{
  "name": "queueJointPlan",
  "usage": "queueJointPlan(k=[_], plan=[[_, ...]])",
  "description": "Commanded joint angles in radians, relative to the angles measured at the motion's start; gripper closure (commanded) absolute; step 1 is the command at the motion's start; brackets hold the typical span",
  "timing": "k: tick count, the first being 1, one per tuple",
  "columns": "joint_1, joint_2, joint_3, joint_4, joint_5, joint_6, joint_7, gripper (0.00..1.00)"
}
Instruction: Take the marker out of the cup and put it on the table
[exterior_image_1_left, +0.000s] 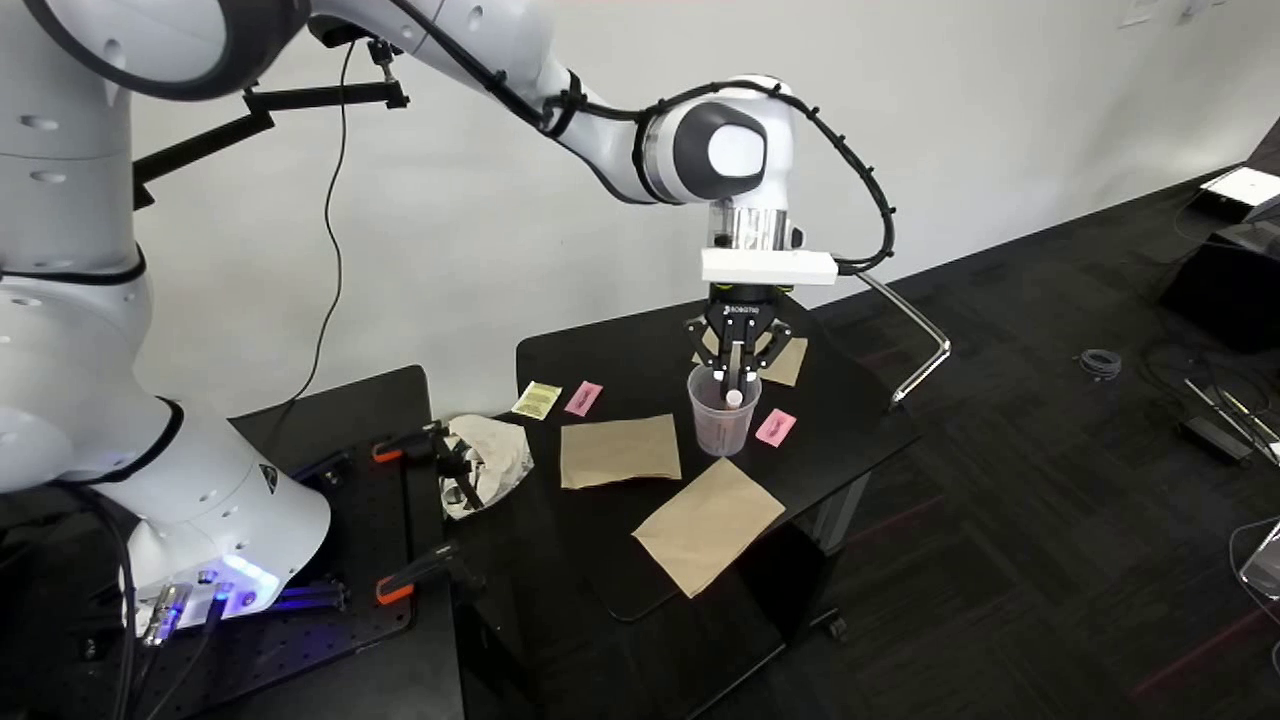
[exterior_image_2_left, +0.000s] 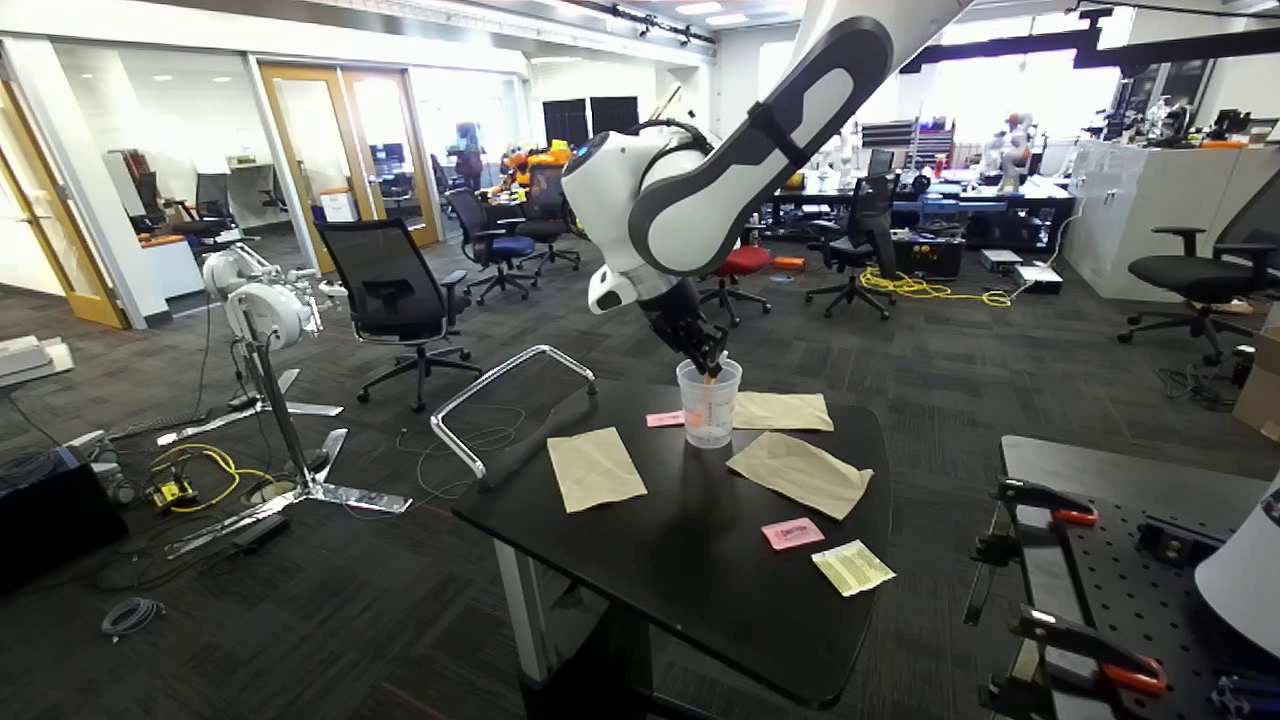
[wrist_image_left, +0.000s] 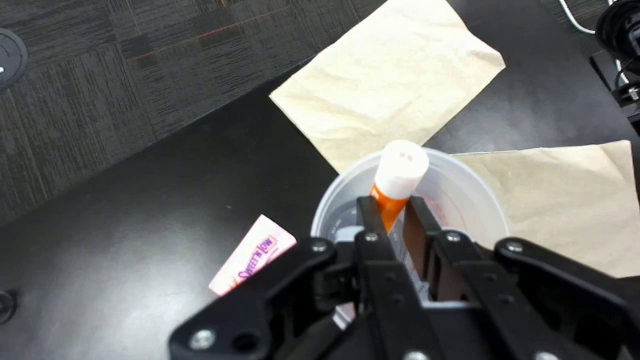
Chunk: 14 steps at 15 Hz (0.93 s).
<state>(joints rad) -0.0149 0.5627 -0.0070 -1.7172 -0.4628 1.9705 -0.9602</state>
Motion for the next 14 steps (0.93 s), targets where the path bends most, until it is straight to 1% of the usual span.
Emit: queueJointPlan(k=[1,6,9,12,14], plan=[[0.015,-0.07,-0.001,-0.015,-0.024,-0.07,0.013,0.95],[0.029,-0.164,0.005,-0.033,-0.037,-0.159,0.011,0.95],[0.044,-0.226,0.009,-0.043,-0.057,-0.212,0.032,0.95],[0.053,-0.288,0.02,-0.062,-0.066,-0.236,0.035,0.95],[0.057,-0.328,0.028,-0.075,-0.05,-0.238,0.056,0.95]])
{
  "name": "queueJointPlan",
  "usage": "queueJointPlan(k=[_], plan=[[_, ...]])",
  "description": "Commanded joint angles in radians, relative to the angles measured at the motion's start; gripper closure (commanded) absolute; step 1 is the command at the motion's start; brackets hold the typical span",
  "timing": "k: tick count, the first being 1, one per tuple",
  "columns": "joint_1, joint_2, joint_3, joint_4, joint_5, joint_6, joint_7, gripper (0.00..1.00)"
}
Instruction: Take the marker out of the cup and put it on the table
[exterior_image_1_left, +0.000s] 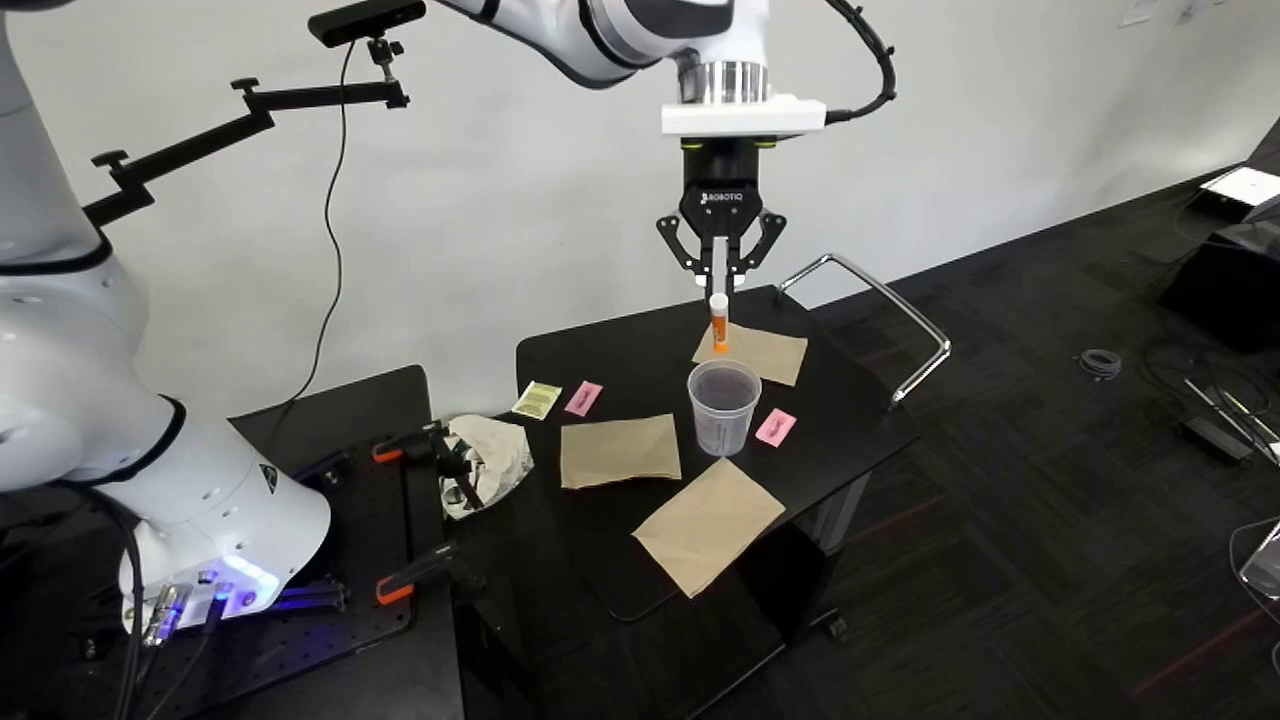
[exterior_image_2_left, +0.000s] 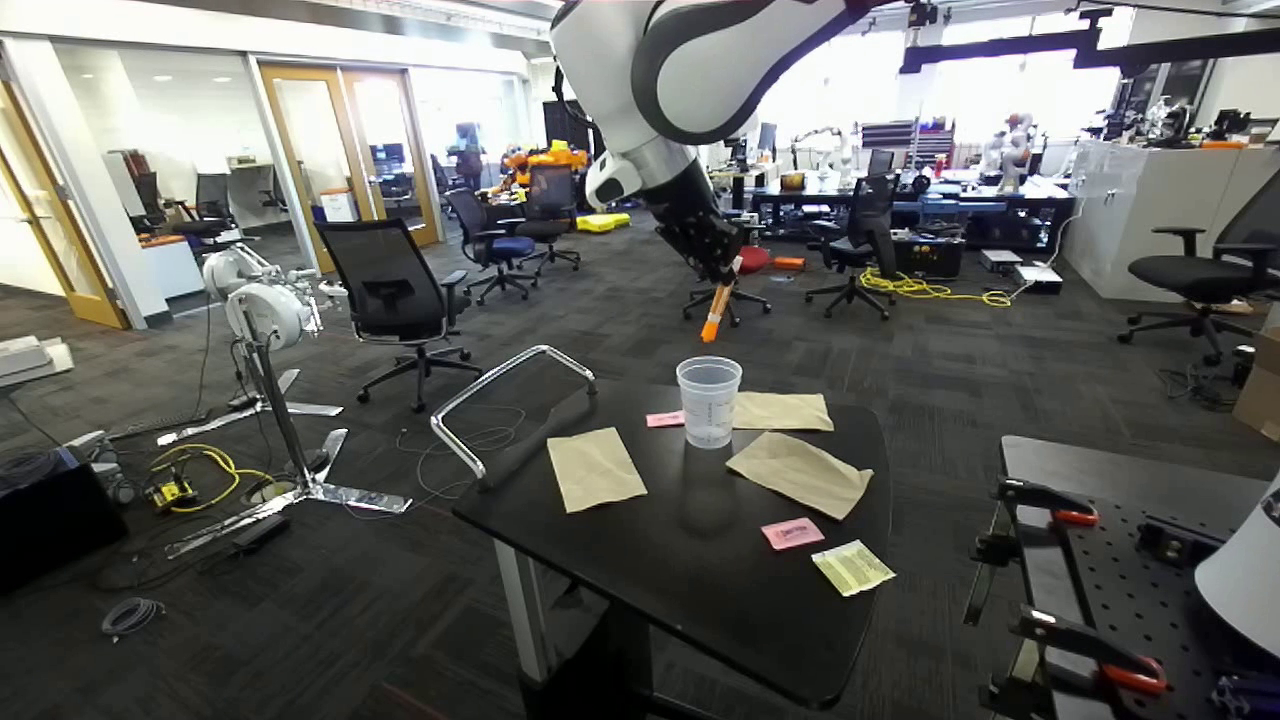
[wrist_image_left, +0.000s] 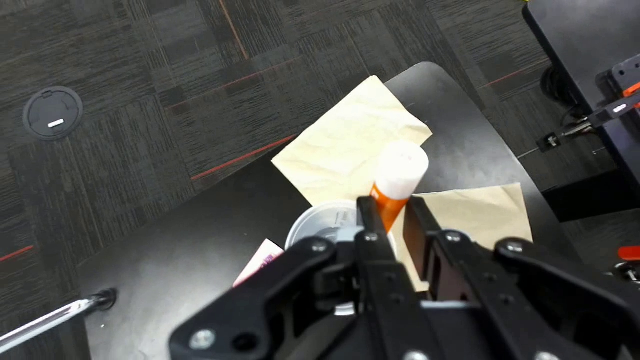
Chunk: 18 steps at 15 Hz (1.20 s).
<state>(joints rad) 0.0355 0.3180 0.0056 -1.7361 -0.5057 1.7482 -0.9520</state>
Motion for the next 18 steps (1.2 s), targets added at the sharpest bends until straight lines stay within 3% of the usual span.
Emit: queueJointPlan(k=[1,11,18], plan=[[0.006,-0.102,0.022,-0.067,0.007,-0.006,0.062,0.95],[0.041,-0.233,0.091,-0.181,0.122,0.078,0.287,0.95],[0.05,-0.223,0.104,-0.289,0.179,0.297,0.436,0.95]])
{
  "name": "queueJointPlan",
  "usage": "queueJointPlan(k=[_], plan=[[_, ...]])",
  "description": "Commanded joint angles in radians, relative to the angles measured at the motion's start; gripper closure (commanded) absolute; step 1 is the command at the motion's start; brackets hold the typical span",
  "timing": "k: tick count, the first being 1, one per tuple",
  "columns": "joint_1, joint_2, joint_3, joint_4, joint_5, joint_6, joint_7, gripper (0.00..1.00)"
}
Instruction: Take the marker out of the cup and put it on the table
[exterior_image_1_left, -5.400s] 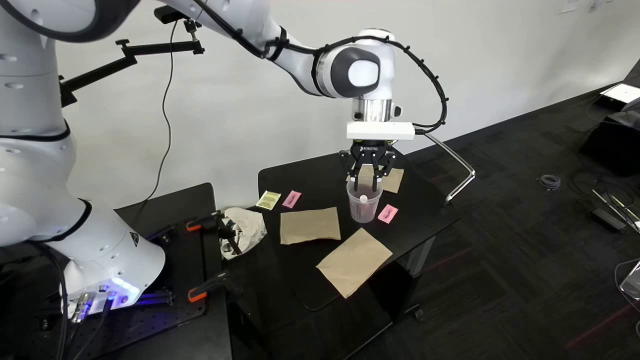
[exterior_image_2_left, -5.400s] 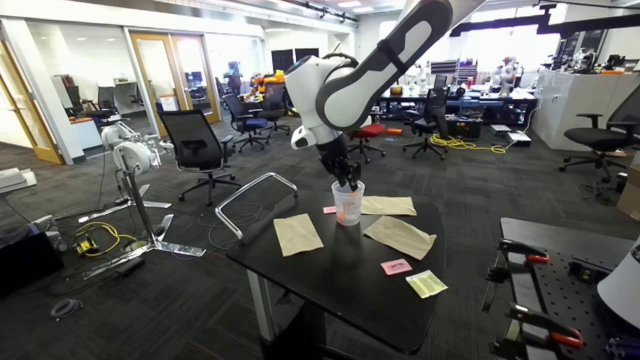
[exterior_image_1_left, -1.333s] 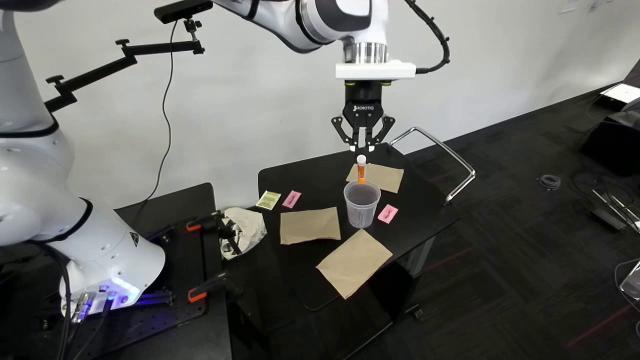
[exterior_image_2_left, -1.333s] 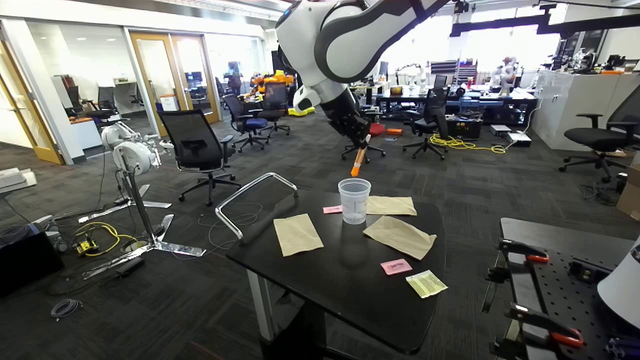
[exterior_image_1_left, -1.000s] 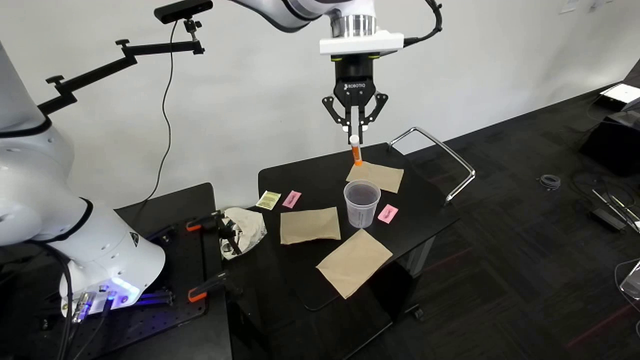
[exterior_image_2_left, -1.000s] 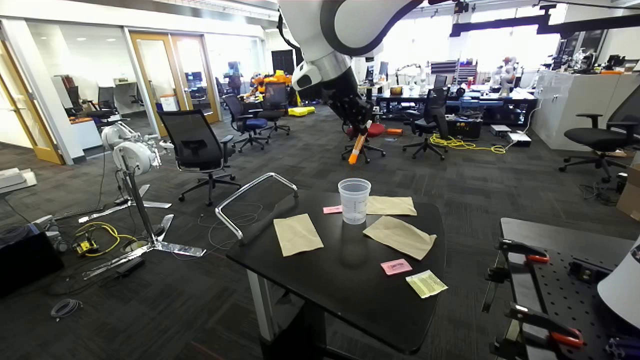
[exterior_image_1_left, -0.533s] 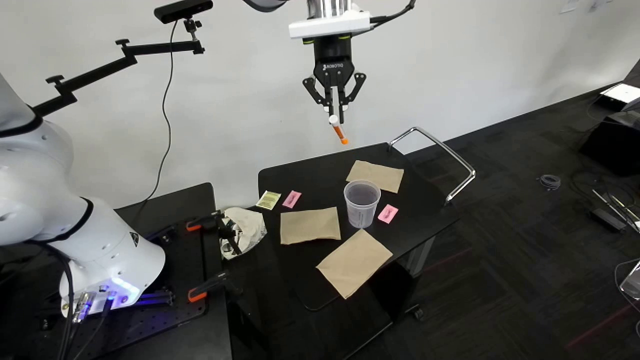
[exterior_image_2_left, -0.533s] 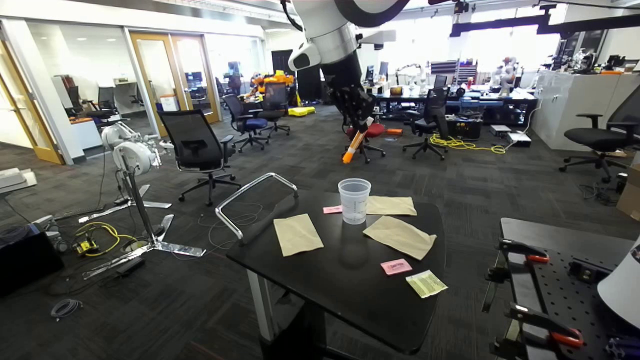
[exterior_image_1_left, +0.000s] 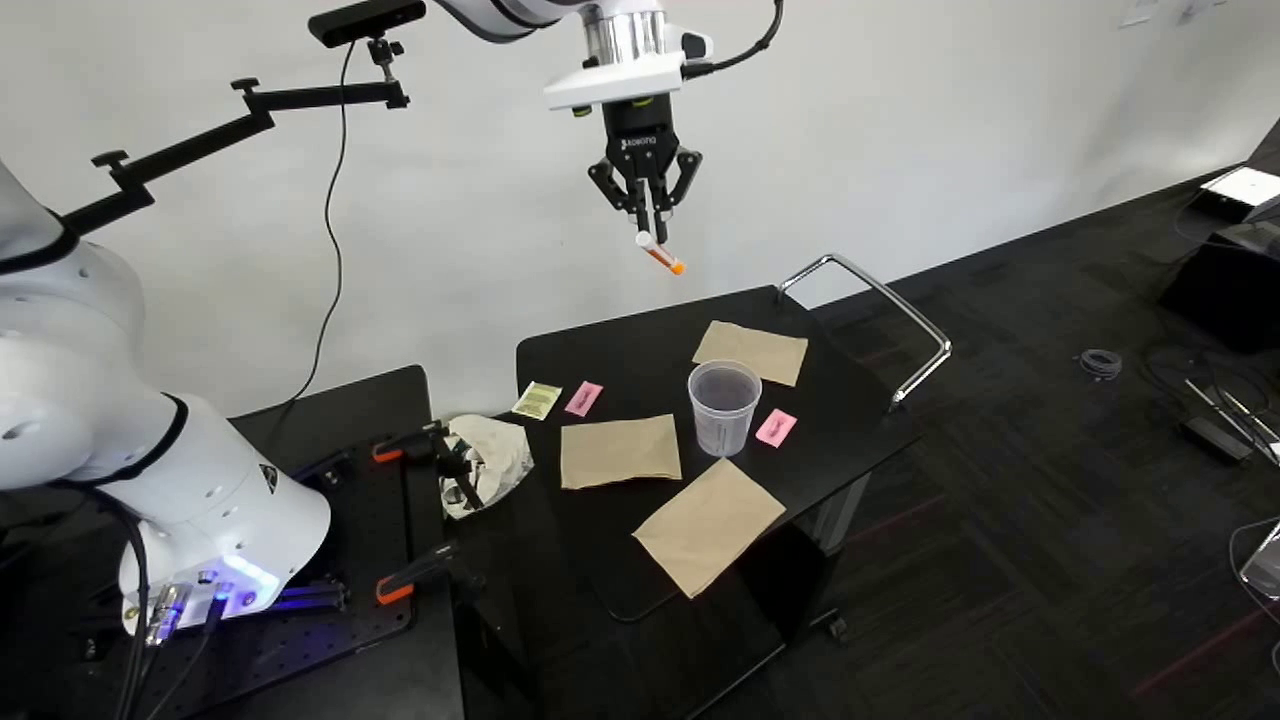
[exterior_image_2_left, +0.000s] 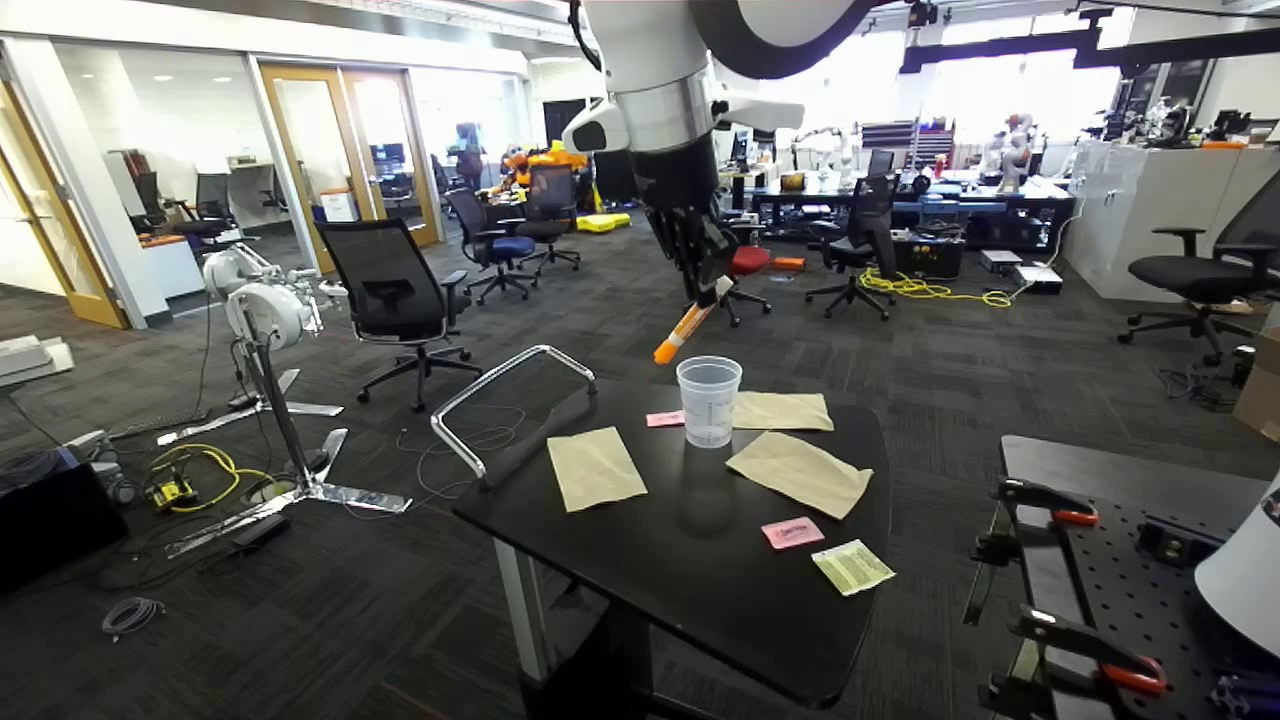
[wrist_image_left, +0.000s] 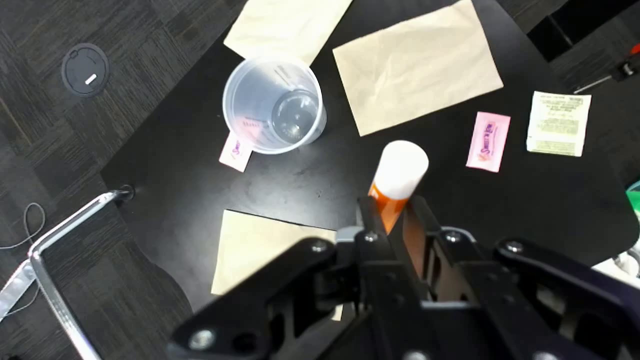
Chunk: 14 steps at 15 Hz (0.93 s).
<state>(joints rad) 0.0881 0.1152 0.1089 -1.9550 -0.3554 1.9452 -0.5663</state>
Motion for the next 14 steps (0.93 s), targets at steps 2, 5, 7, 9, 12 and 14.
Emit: queueJointPlan(k=[2,5,7,9,12,14], plan=[[-0.005,-0.011,0.001,-0.111,0.041,0.189,0.057,0.95],[-0.012,0.01,-0.002,-0.165,0.051,0.322,0.04,0.95],[-0.02,0.034,-0.006,-0.192,0.056,0.395,0.031,0.95],[-0.031,0.06,-0.006,-0.213,0.068,0.451,0.012,0.95],[-0.05,0.105,-0.003,-0.234,0.089,0.507,-0.018,0.95],[-0.063,0.137,0.002,-0.236,0.113,0.527,-0.048,0.95]])
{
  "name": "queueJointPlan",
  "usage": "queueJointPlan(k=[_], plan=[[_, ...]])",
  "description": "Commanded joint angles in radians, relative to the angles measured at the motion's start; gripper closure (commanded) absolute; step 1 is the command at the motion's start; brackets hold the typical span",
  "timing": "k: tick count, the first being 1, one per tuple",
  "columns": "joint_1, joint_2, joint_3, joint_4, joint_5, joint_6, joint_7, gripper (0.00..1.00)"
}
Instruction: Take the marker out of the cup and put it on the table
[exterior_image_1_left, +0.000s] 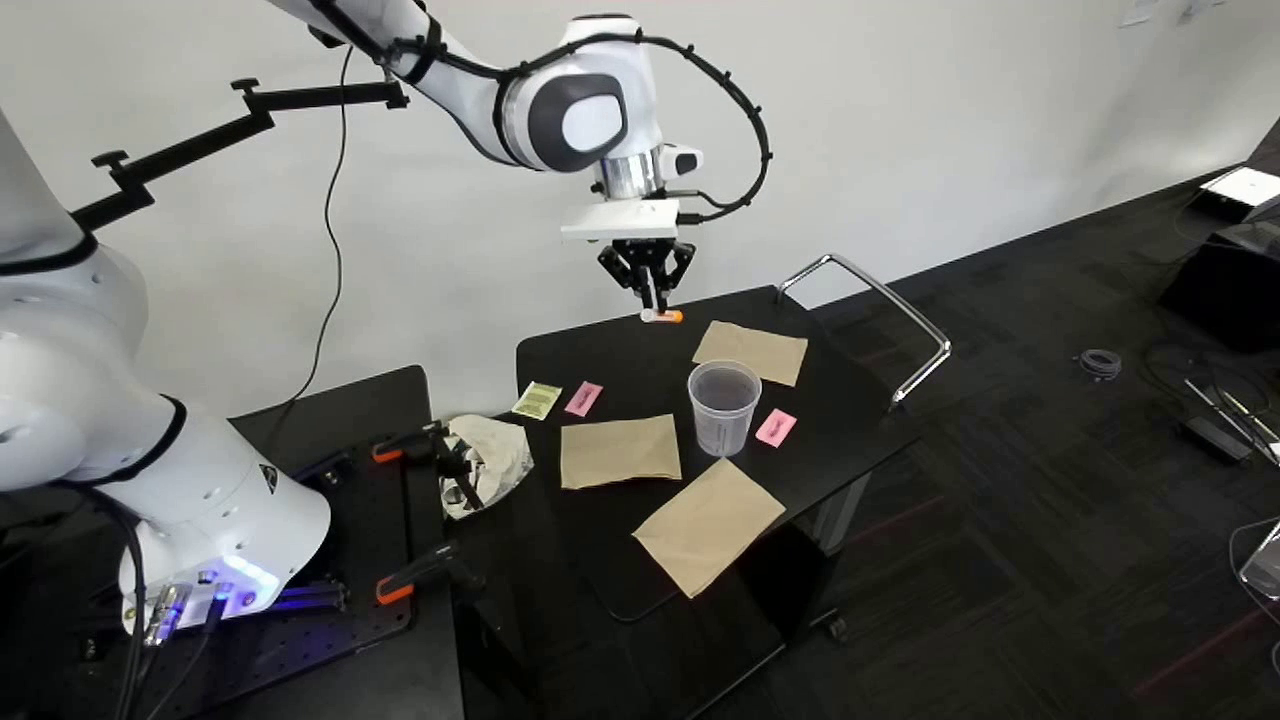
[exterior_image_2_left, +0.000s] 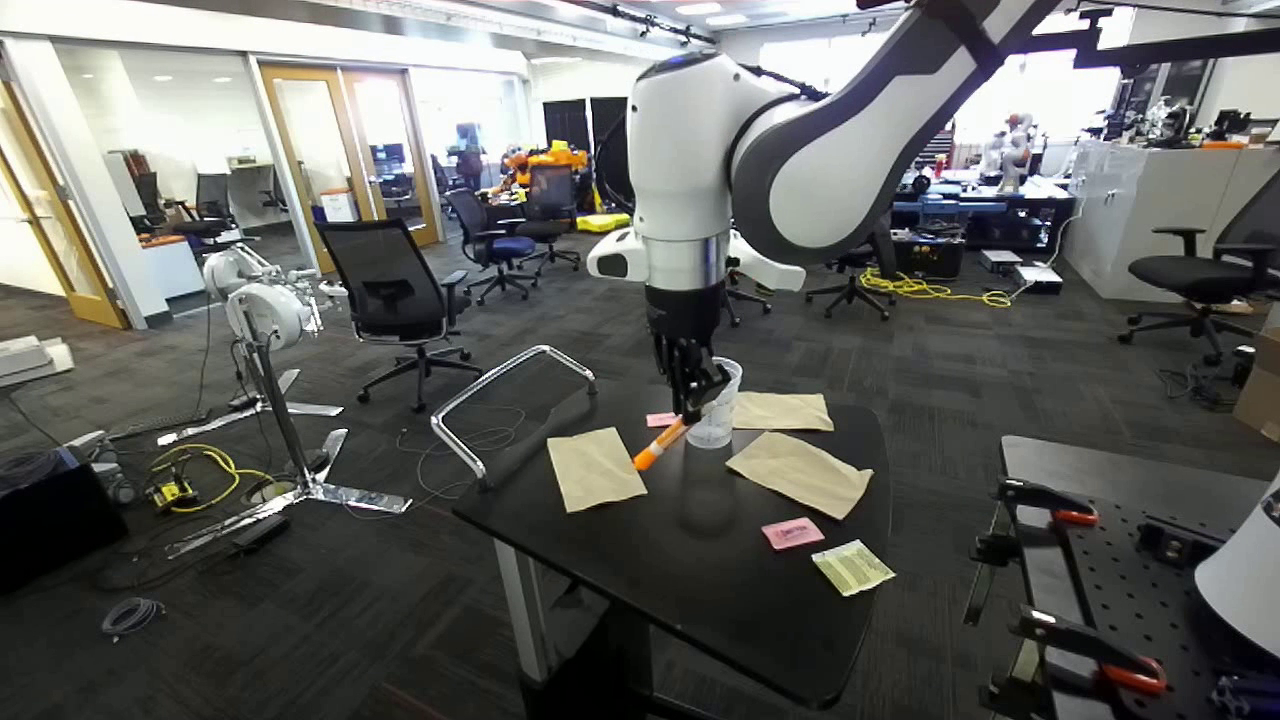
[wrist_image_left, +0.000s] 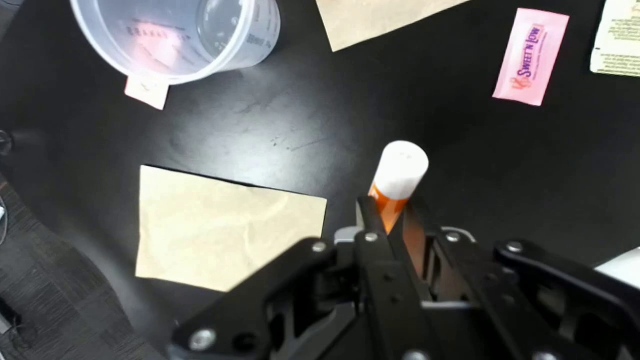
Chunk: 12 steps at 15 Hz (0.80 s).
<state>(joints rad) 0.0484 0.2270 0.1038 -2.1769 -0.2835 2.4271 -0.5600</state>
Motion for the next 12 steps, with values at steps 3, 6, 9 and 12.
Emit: queueJointPlan(k=[3,6,9,12], plan=[[-0.039,0.065,0.009,-0.008,0.061,0.049,-0.092,0.95],[-0.052,0.091,0.008,0.0,0.066,0.038,-0.115,0.95],[-0.059,0.11,0.006,0.009,0.06,0.026,-0.126,0.95],[-0.061,0.123,0.005,0.014,0.053,0.016,-0.128,0.95]])
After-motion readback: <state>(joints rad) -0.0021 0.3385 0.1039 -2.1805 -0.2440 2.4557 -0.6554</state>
